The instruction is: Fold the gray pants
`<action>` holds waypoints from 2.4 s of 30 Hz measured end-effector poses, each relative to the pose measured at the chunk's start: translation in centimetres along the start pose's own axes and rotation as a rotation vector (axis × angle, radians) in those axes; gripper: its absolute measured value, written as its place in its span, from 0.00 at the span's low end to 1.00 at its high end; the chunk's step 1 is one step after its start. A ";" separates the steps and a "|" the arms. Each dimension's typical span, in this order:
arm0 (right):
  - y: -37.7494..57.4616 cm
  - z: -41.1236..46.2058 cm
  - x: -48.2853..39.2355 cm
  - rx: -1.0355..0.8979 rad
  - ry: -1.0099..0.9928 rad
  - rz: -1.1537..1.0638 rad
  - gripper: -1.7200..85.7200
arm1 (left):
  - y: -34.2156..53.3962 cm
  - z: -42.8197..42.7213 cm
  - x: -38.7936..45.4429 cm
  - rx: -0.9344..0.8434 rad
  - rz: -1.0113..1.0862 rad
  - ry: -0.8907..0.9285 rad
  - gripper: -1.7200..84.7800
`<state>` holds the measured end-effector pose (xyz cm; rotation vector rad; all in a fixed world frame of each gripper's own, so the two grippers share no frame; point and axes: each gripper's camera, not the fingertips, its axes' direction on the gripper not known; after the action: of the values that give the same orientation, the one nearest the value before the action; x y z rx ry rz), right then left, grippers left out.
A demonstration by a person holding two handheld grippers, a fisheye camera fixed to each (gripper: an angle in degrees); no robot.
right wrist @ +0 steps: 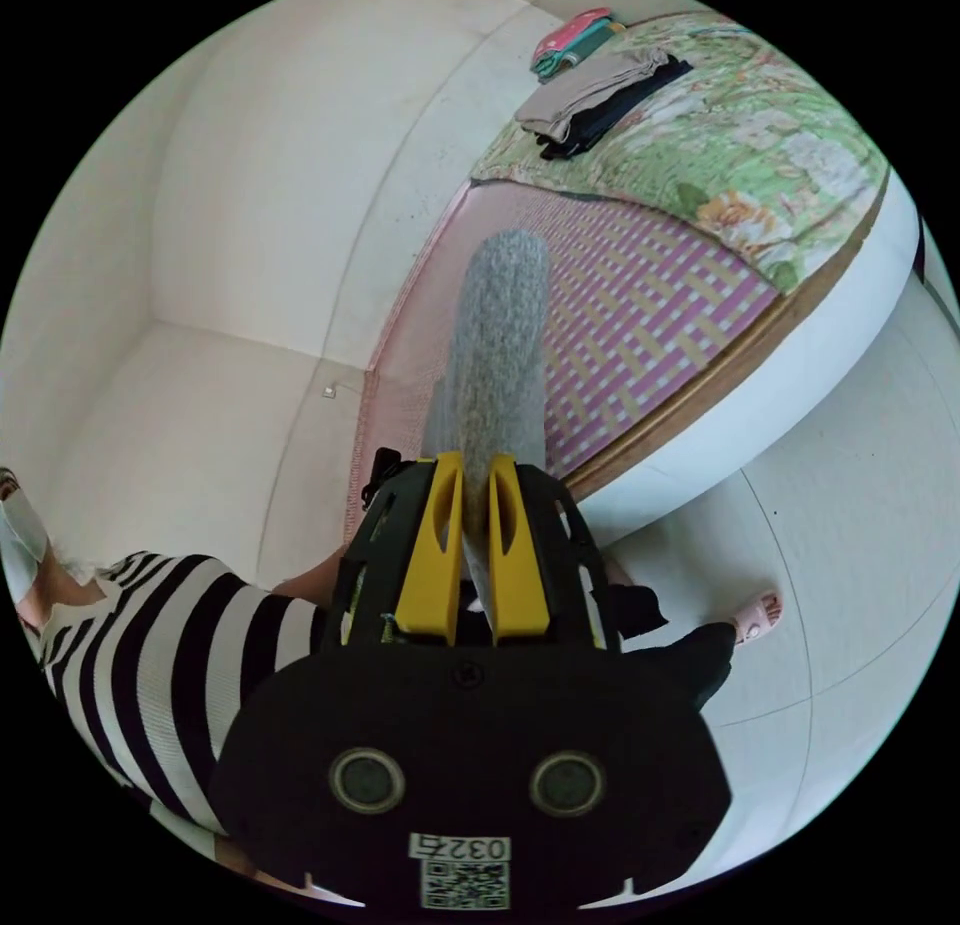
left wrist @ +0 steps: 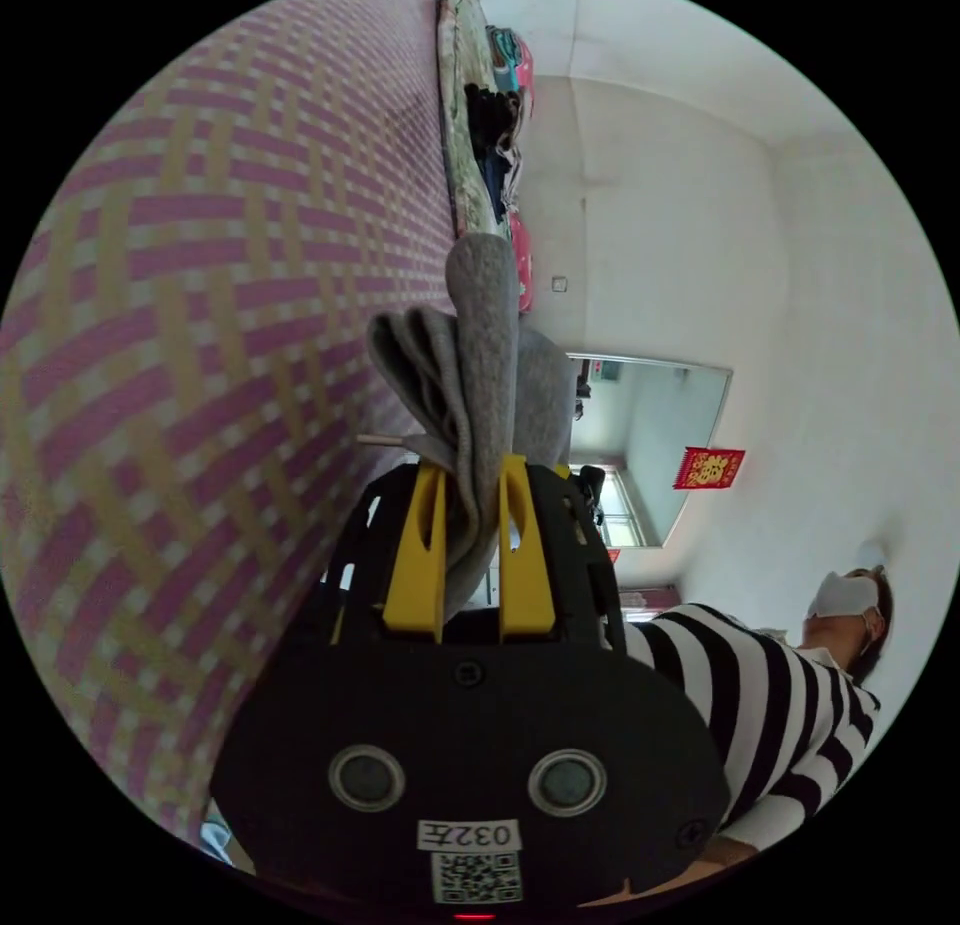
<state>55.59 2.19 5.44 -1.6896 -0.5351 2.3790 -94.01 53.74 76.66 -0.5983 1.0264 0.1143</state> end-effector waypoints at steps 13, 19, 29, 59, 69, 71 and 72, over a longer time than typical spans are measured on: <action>4.3 -17.3 2.3 0.026 -0.009 -0.106 0.07 | -1.1 9.9 -10.0 -0.038 -0.004 0.078 0.08; 2.5 -20.1 0.7 0.030 -0.025 -0.122 0.07 | -5.0 6.9 -14.4 -0.075 0.092 0.051 0.09; -4.3 -24.8 -6.2 -0.001 0.007 -0.134 0.07 | -11.7 0.4 -25.0 0.011 0.159 0.185 0.12; -41.0 -39.9 -23.1 -0.218 -0.184 -0.384 0.07 | -37.6 -8.2 -40.7 0.360 0.063 0.215 0.09; -59.6 -43.5 -28.4 -0.167 -0.165 -0.329 0.07 | -54.6 -10.3 -40.2 0.351 0.104 0.057 0.08; -63.3 -41.7 -26.1 -0.186 -0.112 -0.255 0.08 | -57.7 -11.0 -43.8 0.357 0.031 -0.073 0.08; -64.1 -41.0 -25.1 -0.188 -0.064 -0.237 0.08 | -58.3 -11.1 -45.2 0.360 -0.004 -0.117 0.08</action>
<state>98.54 60.22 40.19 -1.5234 -0.9399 2.2779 -105.27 7.55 134.16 -0.2626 0.9044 -0.0397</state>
